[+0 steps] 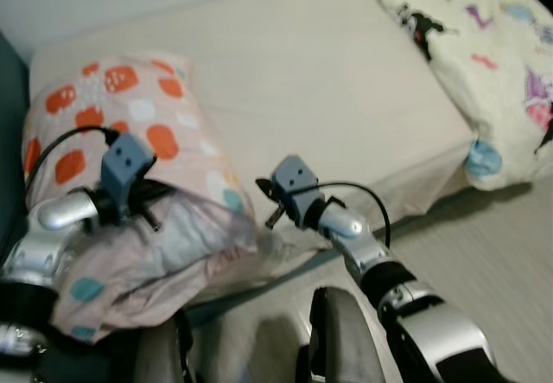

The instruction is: Clean up the room

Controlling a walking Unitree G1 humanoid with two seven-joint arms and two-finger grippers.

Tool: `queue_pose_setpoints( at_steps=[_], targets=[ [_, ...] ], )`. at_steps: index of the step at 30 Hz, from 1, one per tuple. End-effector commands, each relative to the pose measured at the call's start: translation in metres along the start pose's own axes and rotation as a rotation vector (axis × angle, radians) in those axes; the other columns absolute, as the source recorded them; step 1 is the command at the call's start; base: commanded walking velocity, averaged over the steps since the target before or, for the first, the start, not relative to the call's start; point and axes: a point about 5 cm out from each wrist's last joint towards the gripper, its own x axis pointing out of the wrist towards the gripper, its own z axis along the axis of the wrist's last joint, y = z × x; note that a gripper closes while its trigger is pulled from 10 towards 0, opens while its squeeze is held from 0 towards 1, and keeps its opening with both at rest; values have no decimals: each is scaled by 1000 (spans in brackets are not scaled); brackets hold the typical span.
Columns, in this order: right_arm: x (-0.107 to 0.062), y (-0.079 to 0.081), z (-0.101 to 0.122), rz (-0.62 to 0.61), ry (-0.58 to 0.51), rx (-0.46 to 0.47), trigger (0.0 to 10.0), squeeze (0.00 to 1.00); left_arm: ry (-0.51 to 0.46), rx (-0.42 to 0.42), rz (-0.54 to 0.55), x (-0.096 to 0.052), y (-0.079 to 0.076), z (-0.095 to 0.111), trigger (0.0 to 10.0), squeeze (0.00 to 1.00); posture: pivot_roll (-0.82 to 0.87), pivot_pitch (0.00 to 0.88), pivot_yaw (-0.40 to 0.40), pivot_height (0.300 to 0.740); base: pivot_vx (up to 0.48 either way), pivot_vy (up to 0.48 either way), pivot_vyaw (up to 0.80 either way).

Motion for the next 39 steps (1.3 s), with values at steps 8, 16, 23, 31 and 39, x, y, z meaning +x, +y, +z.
queue_pose_setpoints(
  at_steps=[8, 16, 23, 31, 39],
  targets=[
    [-4, -3, -4, -9, 1, 64, 10000, 0, -391, -204, 246, 6, 39, 52, 10000, 0, 19, 300, -53, 567, 0, 0, 0],
    [-6, -4, -7, -8, 28, 47, 10000, 0, -224, -68, 140, 11, 25, 53, 10000, 0, 18, 294, -39, 567, 0, 0, 0],
    [-11, -1, -14, 31, 68, 20, 10000, 0, 480, 310, -371, -21, -37, -14, 10000, 0, 17, 300, -39, 567, 0, 0, 0],
    [-10, 4, -14, 75, 69, 15, 10000, 0, 579, 175, -477, -57, -56, 11, 10000, 0, 39, 303, -52, 567, 0, 0, 0],
    [-5, 13, -12, 126, 52, 43, 10000, 0, -13, -164, -518, -39, -73, 78, 10000, 0, 48, 300, -58, 567, 0, 0, 0]
  ],
)
